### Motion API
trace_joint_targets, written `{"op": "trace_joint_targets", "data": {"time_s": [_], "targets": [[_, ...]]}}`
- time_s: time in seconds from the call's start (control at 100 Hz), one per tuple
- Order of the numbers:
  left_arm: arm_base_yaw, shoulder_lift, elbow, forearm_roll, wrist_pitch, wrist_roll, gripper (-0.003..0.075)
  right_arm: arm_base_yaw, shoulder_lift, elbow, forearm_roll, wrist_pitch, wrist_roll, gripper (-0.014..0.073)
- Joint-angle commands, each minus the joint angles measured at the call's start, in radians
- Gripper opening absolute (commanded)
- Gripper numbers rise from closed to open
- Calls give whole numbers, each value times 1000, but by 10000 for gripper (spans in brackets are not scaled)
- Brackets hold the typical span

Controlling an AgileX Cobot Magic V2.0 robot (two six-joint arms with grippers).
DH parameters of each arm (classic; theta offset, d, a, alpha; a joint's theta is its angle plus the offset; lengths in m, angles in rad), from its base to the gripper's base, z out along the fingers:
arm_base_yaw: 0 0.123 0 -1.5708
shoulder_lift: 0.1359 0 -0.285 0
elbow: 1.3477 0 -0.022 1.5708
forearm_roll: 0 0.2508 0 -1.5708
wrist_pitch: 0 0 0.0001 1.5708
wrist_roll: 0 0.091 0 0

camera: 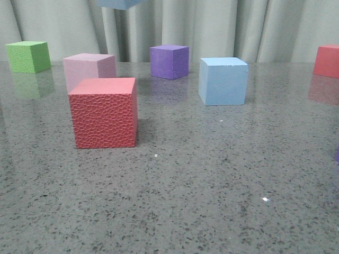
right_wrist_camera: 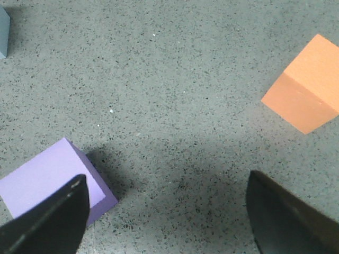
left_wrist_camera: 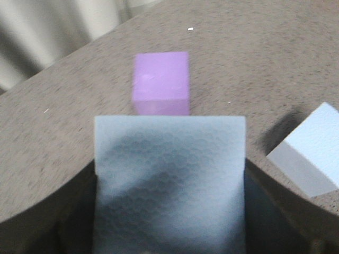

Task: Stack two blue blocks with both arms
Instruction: 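Lift the second light blue cube with the left gripper over the first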

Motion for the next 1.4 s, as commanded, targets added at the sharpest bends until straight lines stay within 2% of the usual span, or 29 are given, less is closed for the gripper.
{"op": "trace_joint_targets", "data": {"time_s": [0.0, 0.21, 0.41, 0.6, 1.19, 1.28, 1.39], "targets": [[-35, -1, -86, -20, -47, 43, 281, -6, -4, -23, -14, -59, -8, 600], [-89, 102, -217, -27, -14, 63, 281, -6, -4, -23, -14, -59, -8, 600], [-145, 167, -305, -60, -1, 176, 281, -6, -4, -23, -14, -59, -8, 600], [-171, 181, -305, -60, 6, 220, 281, -6, -4, -23, -14, -59, -8, 600], [-172, 183, -305, -89, -14, 220, 281, -6, -4, -23, -14, -57, -8, 600], [-172, 183, -305, -98, -10, 256, 281, -6, -4, -23, -14, -57, -8, 600], [-172, 183, -305, -171, 23, 371, 281, -6, -4, -23, -14, -57, -8, 600]]}}
